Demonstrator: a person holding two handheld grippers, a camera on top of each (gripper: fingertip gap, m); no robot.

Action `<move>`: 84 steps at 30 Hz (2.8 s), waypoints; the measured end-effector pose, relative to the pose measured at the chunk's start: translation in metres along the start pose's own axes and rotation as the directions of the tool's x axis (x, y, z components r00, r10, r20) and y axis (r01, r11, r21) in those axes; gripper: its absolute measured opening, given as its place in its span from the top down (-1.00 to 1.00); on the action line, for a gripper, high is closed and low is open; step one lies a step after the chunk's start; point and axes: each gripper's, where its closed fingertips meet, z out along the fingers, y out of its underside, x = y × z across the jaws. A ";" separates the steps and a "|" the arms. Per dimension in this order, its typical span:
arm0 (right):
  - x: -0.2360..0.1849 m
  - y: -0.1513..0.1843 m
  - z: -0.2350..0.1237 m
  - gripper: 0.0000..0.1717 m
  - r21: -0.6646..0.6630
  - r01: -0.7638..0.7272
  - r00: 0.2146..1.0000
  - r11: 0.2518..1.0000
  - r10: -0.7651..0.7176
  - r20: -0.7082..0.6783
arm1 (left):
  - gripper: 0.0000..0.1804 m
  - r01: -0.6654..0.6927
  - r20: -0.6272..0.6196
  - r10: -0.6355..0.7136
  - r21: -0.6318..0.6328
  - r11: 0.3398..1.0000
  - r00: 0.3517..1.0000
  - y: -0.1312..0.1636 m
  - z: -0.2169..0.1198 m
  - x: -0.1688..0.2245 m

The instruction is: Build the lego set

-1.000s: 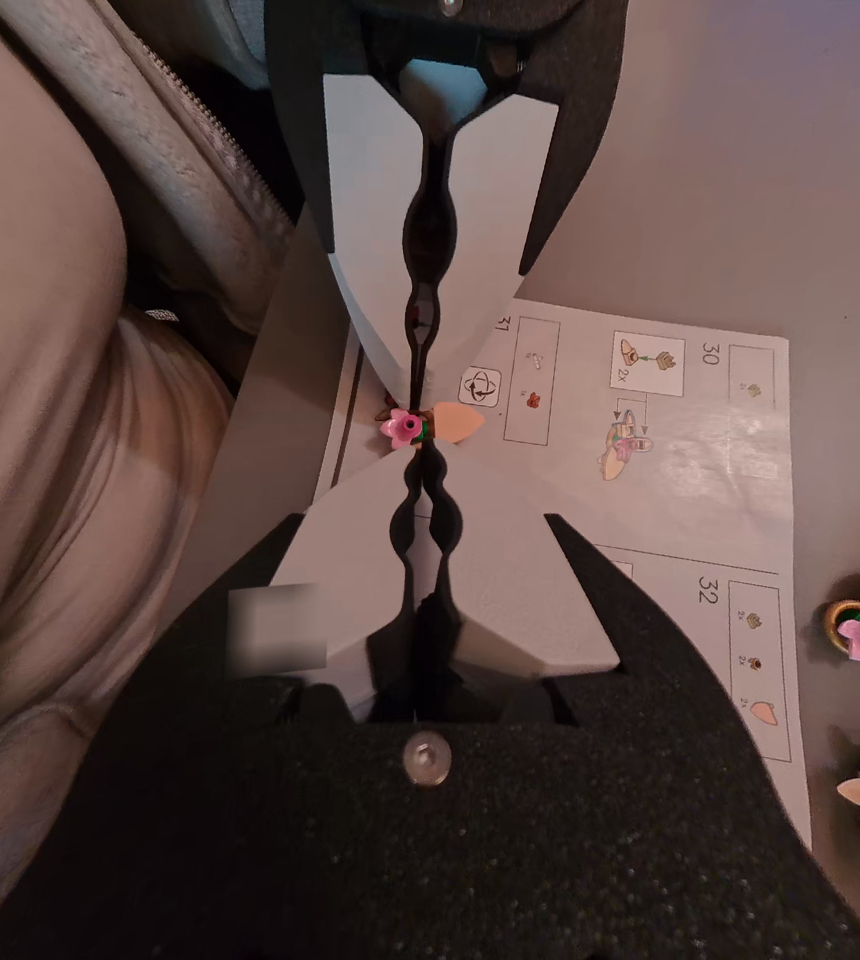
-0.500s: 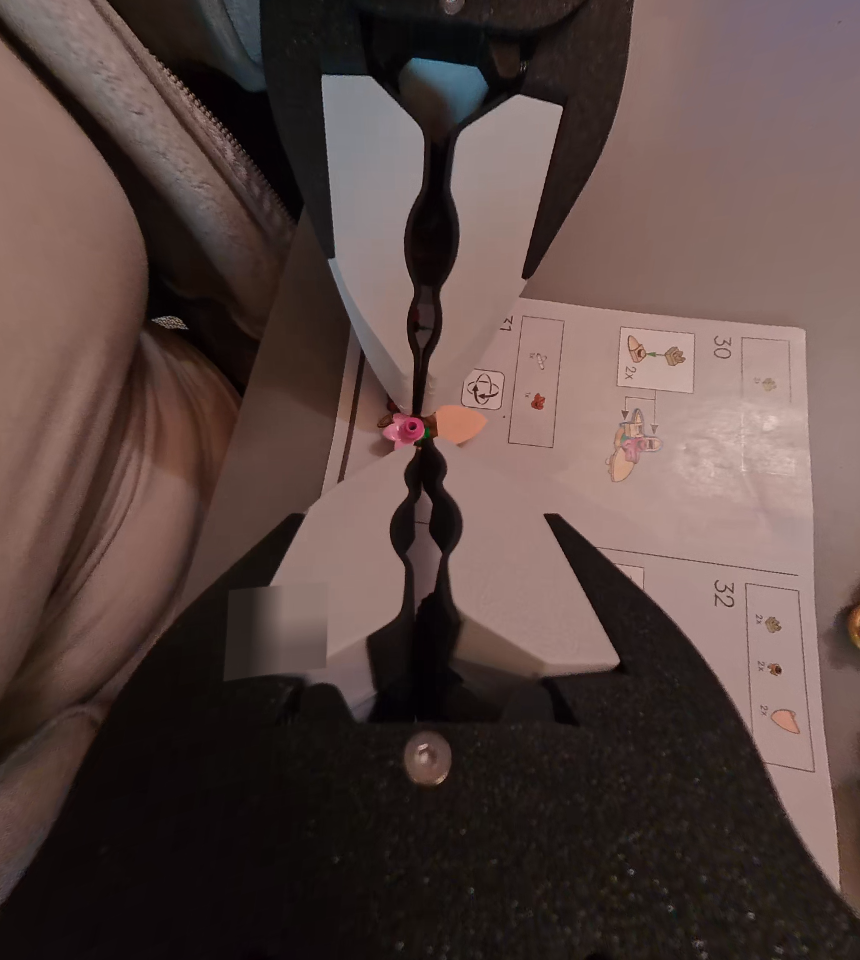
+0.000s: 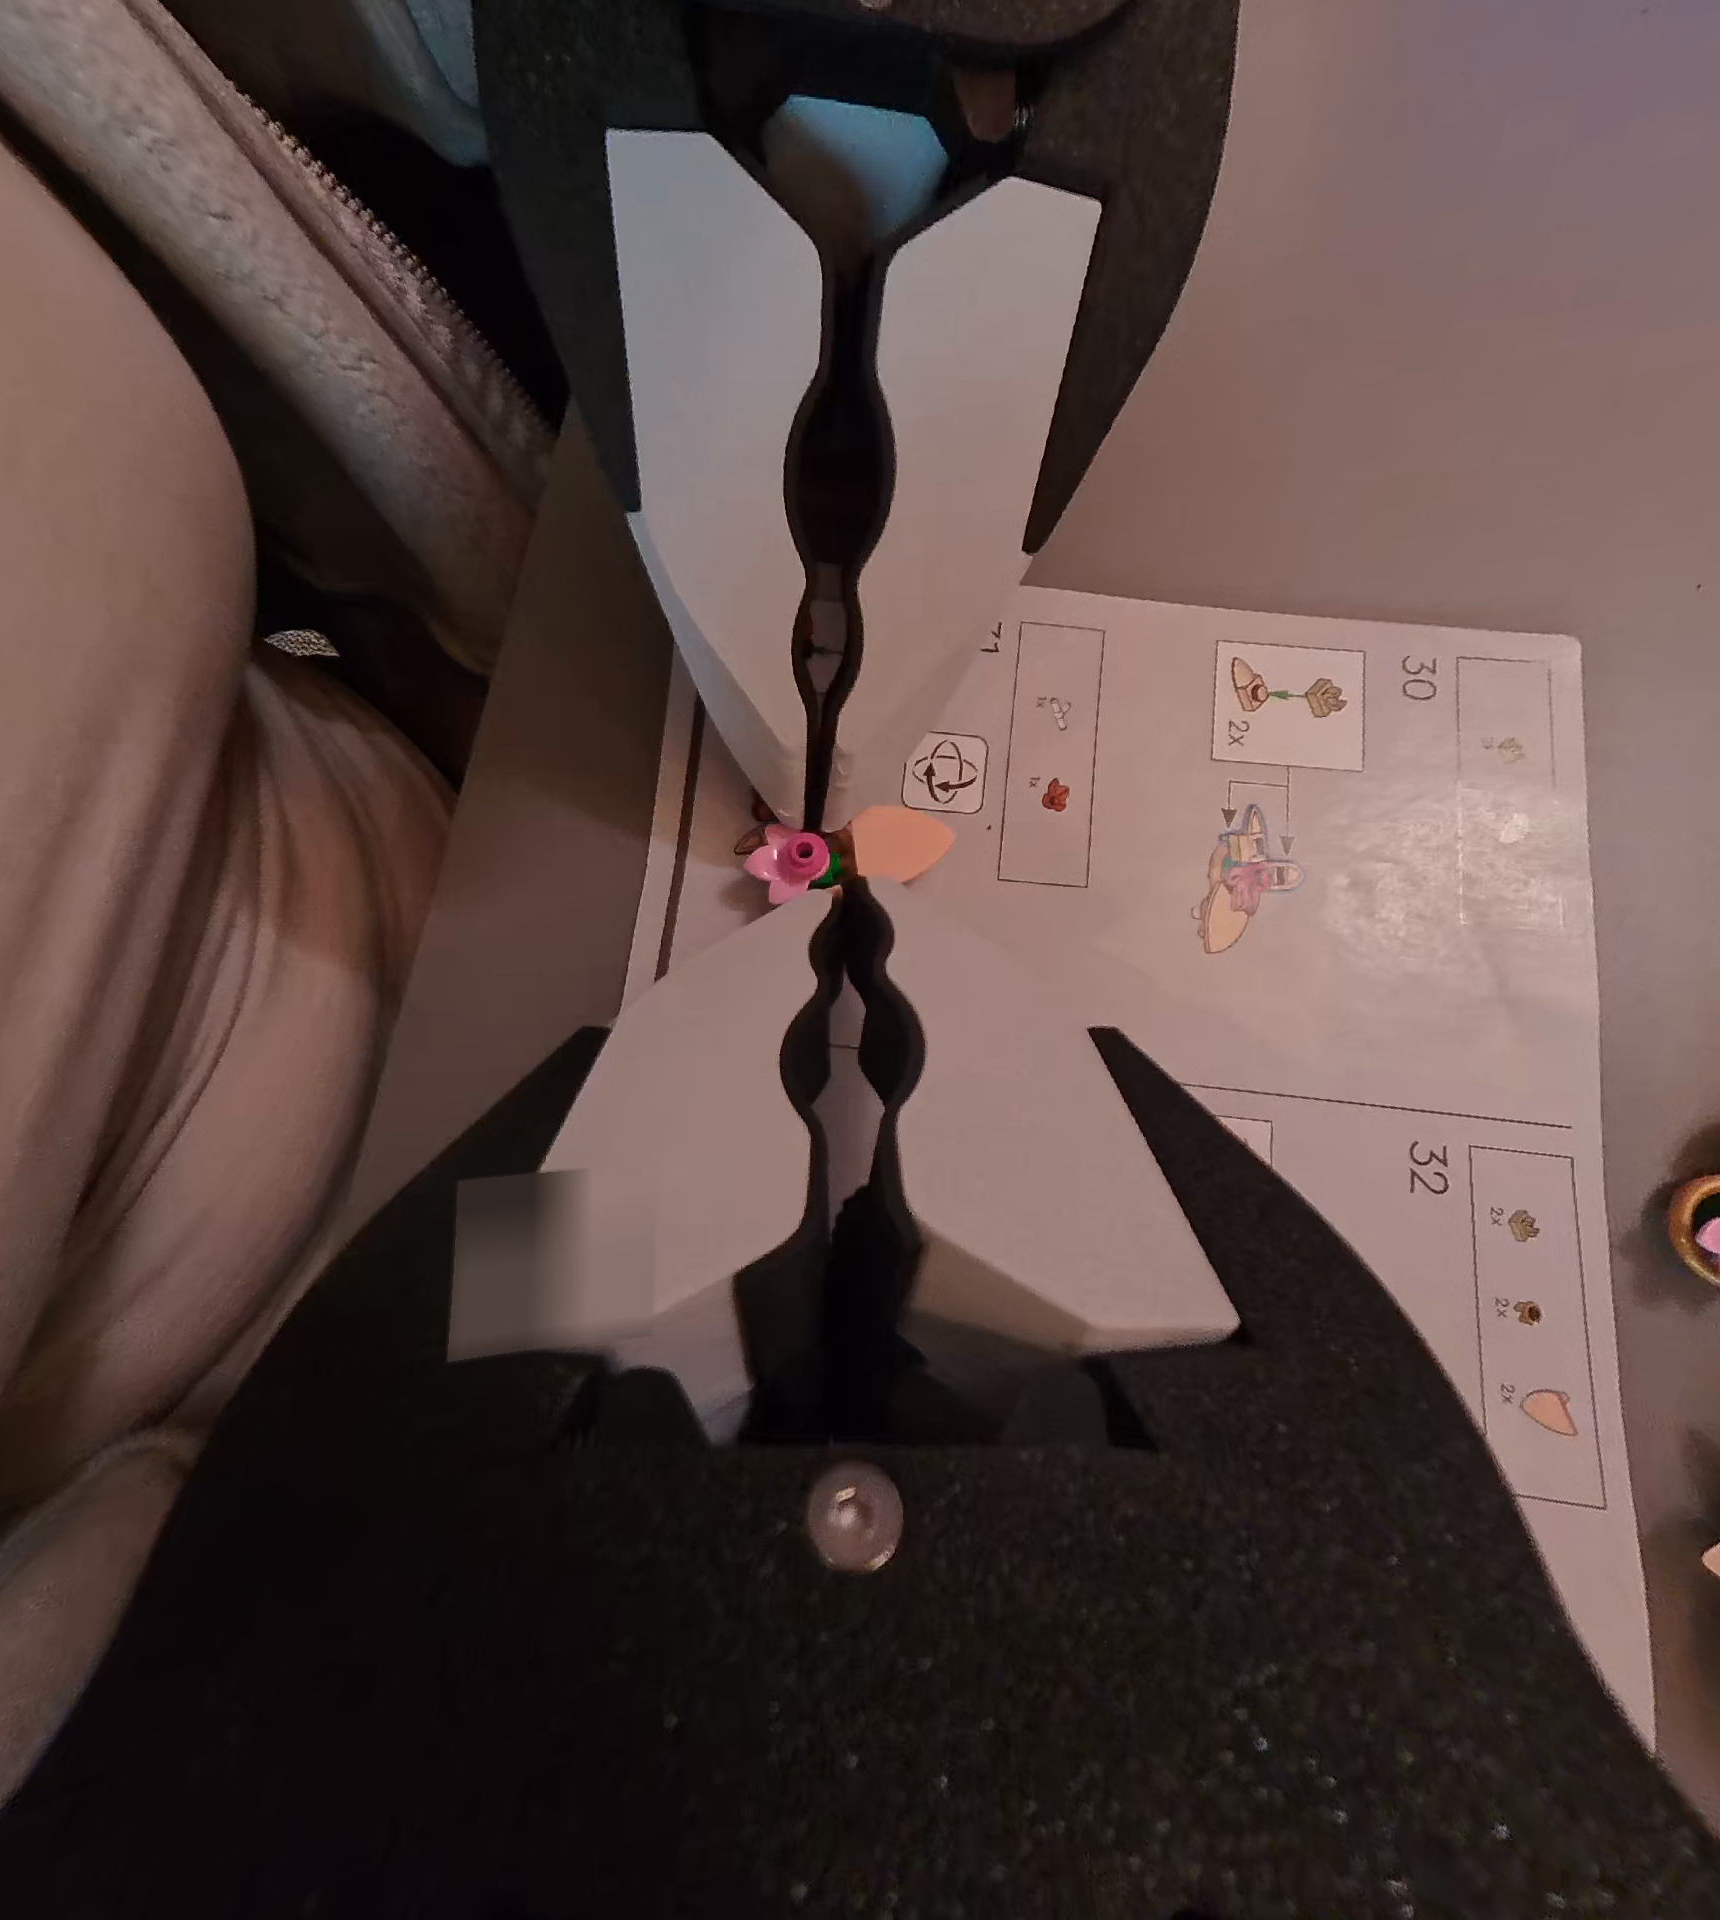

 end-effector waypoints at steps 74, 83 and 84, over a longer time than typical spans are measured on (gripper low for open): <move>0.017 0.015 -0.016 0.87 -0.084 -0.240 0.971 0.967 0.238 -0.036 | 0.92 0.327 0.179 -0.328 0.033 0.944 0.928 -0.004 0.003 -0.038; 0.027 0.032 -0.056 0.86 -0.019 -0.197 0.954 0.980 0.187 -0.233 | 0.89 0.333 0.195 -0.331 0.024 0.943 0.923 0.004 -0.006 -0.035; 0.027 0.030 -0.053 0.86 -0.013 -0.172 0.957 0.985 0.164 -0.238 | 0.88 0.332 0.199 -0.329 0.021 0.943 0.923 0.005 -0.007 -0.034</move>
